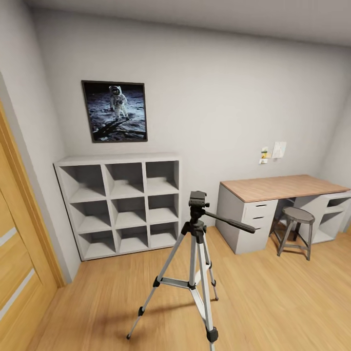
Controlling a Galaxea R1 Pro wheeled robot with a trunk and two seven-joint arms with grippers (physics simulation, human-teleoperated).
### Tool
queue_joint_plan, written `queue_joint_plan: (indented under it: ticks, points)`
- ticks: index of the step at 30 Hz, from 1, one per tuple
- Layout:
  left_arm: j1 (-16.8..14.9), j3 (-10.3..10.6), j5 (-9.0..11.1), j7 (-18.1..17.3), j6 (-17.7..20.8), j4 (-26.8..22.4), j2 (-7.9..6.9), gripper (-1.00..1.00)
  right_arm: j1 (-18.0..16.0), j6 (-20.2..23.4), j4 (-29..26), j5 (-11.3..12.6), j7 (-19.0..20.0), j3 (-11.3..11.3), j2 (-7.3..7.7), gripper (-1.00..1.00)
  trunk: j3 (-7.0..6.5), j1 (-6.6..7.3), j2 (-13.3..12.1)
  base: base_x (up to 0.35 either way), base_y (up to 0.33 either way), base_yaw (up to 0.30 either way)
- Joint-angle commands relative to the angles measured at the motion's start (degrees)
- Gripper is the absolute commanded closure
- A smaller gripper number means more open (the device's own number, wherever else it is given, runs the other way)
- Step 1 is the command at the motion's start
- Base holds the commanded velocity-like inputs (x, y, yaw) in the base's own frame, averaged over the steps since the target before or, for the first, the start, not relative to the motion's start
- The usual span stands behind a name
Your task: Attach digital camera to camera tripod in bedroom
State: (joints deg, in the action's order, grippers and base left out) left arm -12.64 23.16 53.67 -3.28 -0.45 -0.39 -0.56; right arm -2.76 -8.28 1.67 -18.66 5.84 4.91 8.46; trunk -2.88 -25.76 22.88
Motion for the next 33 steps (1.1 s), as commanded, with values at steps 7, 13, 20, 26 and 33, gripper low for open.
queue_joint_plan:
  ticks: [7,13,20,26,33]
  points:
    - [0.0,0.5,0.5,-0.2,-0.1,0.1,0.01,1.0,-0.1,-0.3,0.2,-0.2,0.1,0.5,-0.02,-1.0,0.02,-0.02,0.0,0.0,0.0,-0.045]
    - [0.0,0.5,0.5,-0.2,-0.1,0.0,-0.03,1.0,-0.1,-0.2,0.2,-0.3,0.1,0.5,-0.02,-1.0,0.02,-0.02,0.0,0.0,0.0,-0.121]
    - [0.0,0.5,0.5,-0.2,-0.1,0.0,-0.05,1.0,-0.1,-0.2,0.2,-0.3,0.1,0.5,-0.02,-1.0,0.02,-0.02,0.0,0.0,0.0,-0.125]
    - [0.0,0.5,0.5,-0.2,-0.1,0.0,-0.05,1.0,-0.1,-0.2,0.2,-0.3,0.1,0.5,-0.02,-1.0,0.02,-0.02,0.0,0.0,0.0,-0.029]
    - [0.0,0.5,0.5,-0.2,-0.1,0.0,0.02,1.0,-0.1,-0.3,0.2,-0.3,0.1,0.5,-0.02,-1.0,0.02,-0.02,0.0,0.0,0.0,-0.01]
